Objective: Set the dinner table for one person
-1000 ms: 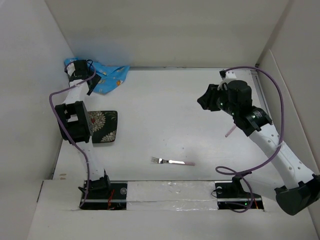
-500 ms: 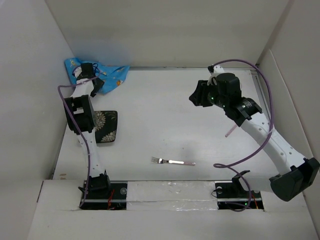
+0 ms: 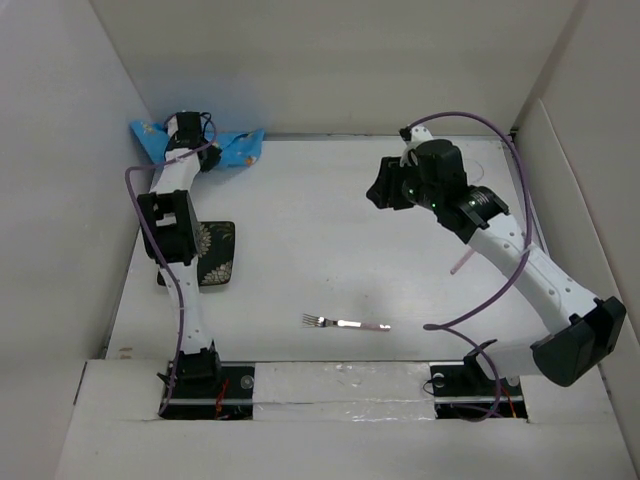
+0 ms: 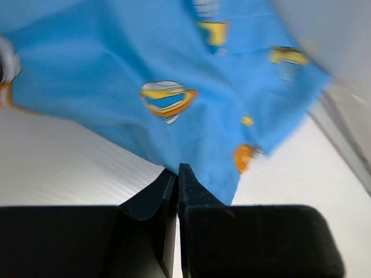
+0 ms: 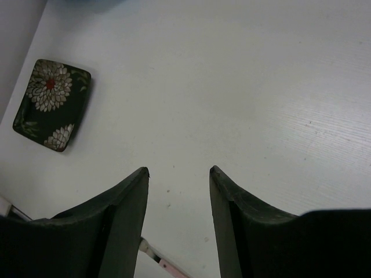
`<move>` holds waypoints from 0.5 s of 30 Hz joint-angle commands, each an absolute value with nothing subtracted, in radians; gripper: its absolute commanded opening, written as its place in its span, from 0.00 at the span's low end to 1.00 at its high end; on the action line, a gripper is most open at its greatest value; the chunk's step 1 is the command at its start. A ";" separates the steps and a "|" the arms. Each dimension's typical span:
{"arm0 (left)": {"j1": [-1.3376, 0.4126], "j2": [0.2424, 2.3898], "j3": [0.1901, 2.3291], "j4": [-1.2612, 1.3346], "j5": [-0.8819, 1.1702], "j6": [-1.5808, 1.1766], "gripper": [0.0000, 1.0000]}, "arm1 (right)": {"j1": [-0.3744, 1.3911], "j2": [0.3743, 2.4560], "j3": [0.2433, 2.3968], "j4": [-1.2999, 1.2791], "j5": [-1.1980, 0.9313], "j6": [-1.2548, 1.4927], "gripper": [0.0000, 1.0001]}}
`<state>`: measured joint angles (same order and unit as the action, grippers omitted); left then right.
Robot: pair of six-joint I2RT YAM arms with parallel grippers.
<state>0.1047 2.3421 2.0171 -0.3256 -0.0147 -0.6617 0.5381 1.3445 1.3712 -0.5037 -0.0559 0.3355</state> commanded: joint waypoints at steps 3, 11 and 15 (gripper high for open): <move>-0.035 2.033 2.086 -0.230 0.109 -0.664 0.00 | 0.534 1.374 1.465 -0.457 -0.049 0.295 0.58; -0.181 1.856 2.079 -0.195 0.202 -0.707 0.00 | 0.454 1.399 1.528 -0.454 -0.104 0.288 0.71; -0.273 1.829 2.011 -0.204 0.213 -0.680 0.00 | 0.445 1.375 1.477 -0.425 -0.092 0.307 0.80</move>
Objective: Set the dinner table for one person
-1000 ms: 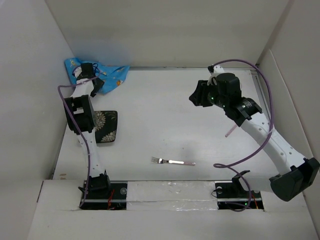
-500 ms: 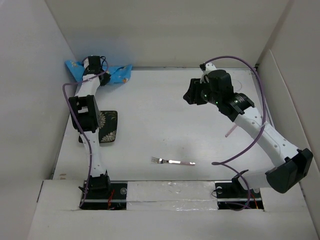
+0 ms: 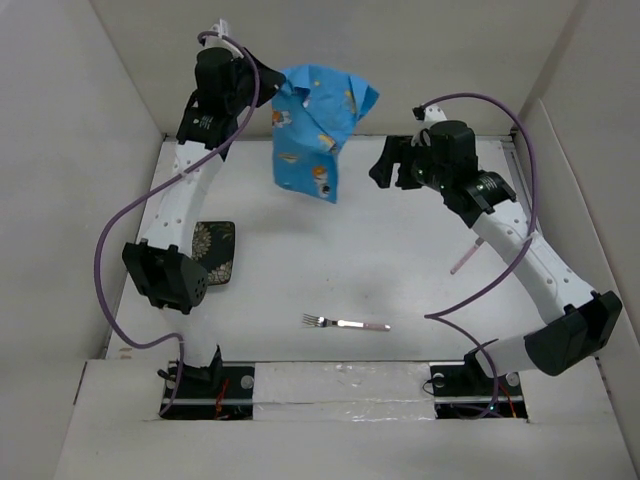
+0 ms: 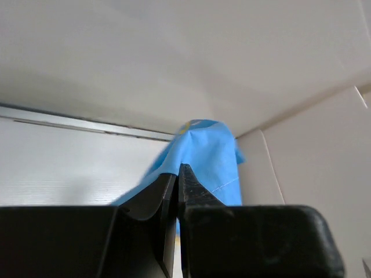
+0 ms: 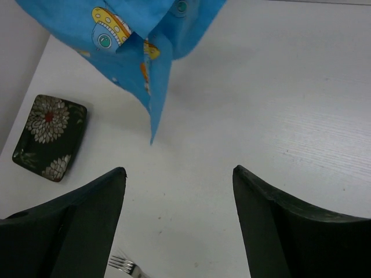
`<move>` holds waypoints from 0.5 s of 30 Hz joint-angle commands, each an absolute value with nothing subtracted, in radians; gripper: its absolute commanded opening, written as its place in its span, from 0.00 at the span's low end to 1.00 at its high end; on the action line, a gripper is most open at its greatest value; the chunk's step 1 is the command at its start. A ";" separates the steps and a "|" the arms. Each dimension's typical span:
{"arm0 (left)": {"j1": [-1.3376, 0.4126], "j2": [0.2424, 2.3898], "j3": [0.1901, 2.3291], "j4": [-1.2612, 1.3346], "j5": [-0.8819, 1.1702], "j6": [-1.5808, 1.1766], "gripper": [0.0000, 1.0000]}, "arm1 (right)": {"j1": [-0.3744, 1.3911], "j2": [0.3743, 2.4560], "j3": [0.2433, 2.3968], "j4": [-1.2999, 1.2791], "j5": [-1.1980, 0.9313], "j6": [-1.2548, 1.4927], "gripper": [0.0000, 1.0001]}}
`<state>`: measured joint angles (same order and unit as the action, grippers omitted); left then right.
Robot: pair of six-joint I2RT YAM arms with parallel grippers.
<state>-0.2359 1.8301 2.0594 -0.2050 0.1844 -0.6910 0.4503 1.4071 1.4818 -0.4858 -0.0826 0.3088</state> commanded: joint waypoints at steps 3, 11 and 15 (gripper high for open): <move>-0.347 1.828 1.900 -0.196 0.202 -0.660 0.00 | 0.420 1.364 1.430 -0.422 -0.081 0.324 0.85; -0.422 1.951 1.799 -0.210 0.195 -0.618 0.00 | 0.358 1.328 1.263 -0.411 -0.048 0.371 0.87; -0.422 2.159 2.094 -0.373 0.077 -0.500 0.35 | 0.357 1.354 1.198 -0.419 -0.043 0.393 0.67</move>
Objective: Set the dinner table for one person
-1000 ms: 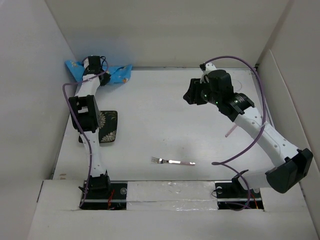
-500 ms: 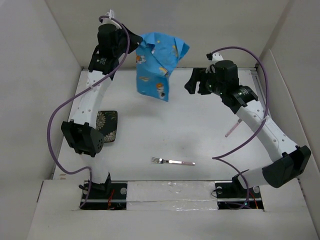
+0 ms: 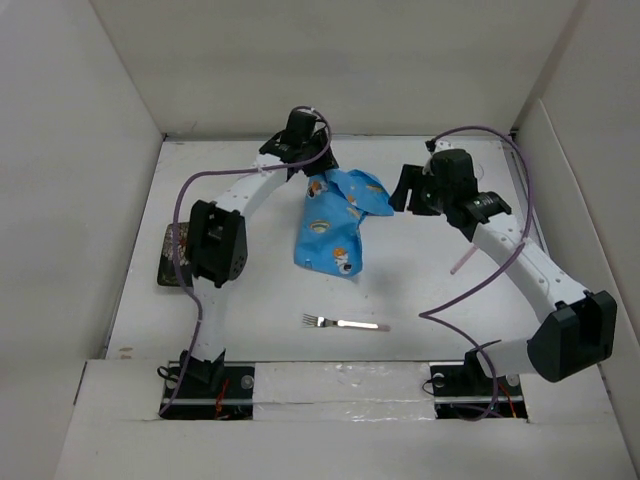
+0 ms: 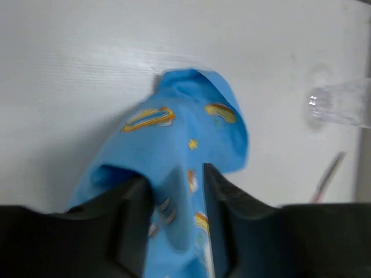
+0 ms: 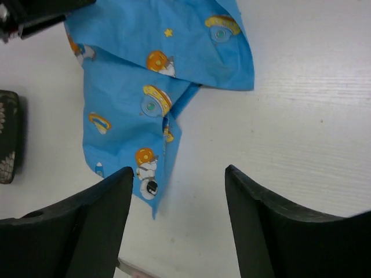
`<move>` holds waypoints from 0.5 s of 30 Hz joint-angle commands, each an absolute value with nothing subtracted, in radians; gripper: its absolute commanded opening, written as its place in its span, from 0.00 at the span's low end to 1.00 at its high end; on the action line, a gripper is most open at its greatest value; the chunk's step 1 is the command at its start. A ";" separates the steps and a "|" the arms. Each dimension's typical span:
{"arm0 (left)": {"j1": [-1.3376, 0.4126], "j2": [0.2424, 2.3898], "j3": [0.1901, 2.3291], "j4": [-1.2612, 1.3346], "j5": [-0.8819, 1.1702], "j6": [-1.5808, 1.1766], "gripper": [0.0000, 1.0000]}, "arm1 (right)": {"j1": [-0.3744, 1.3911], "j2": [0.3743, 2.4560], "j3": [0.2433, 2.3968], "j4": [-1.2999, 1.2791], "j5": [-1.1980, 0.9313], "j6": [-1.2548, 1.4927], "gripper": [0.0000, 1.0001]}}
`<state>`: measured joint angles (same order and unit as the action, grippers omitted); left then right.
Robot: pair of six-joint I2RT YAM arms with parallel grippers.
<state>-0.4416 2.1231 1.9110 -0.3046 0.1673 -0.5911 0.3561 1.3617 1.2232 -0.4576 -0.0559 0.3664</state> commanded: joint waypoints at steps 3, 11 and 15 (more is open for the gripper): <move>-0.422 2.136 2.155 -0.402 0.023 -0.466 0.55 | 0.348 1.377 1.170 -0.442 -0.029 0.400 0.12; -0.503 1.722 1.646 -0.246 -0.187 -0.374 0.31 | 0.330 1.466 1.112 -0.354 -0.018 0.471 0.21; -0.592 1.608 1.436 -0.268 -0.212 -0.361 0.14 | 0.298 1.589 1.156 -0.315 -0.021 0.506 0.52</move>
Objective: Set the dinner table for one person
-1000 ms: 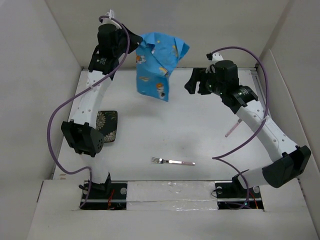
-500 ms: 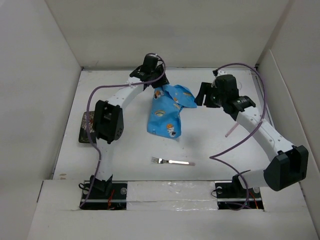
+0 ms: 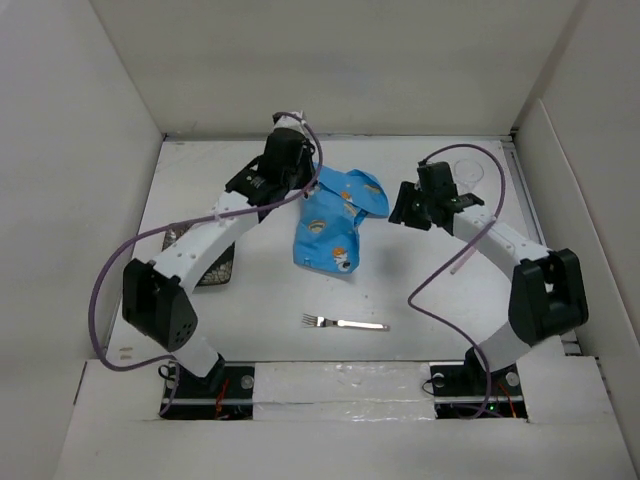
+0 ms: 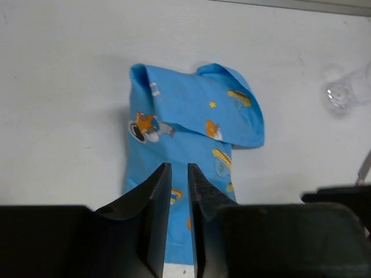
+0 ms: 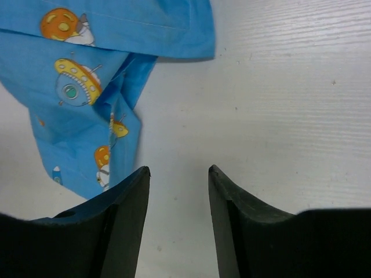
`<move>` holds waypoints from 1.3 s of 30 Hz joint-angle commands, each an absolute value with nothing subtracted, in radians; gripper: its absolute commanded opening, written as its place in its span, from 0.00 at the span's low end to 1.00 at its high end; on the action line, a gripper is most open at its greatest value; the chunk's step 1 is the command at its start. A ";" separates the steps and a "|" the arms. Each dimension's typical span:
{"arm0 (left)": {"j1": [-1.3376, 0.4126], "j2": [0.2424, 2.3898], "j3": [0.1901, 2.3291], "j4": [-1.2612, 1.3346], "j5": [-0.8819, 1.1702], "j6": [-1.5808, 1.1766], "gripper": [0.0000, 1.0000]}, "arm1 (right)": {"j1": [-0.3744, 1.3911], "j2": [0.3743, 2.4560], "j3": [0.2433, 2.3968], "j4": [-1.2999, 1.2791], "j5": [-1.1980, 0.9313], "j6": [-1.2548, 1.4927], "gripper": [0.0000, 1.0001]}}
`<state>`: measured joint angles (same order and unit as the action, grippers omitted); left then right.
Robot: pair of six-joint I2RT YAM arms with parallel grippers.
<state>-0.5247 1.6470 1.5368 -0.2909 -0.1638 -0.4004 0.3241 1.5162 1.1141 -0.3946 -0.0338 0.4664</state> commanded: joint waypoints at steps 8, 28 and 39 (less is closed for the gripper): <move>-0.814 1.700 1.387 -0.247 -0.192 -0.345 0.55 | 0.224 1.838 1.285 -0.221 -0.115 0.578 0.55; -0.864 1.885 1.404 -0.245 -0.094 -0.330 0.47 | 0.181 2.075 1.384 -0.127 -0.304 0.635 0.51; -0.864 1.936 1.448 -0.304 -0.072 -0.299 0.20 | 0.181 2.065 1.402 -0.106 -0.282 0.626 0.17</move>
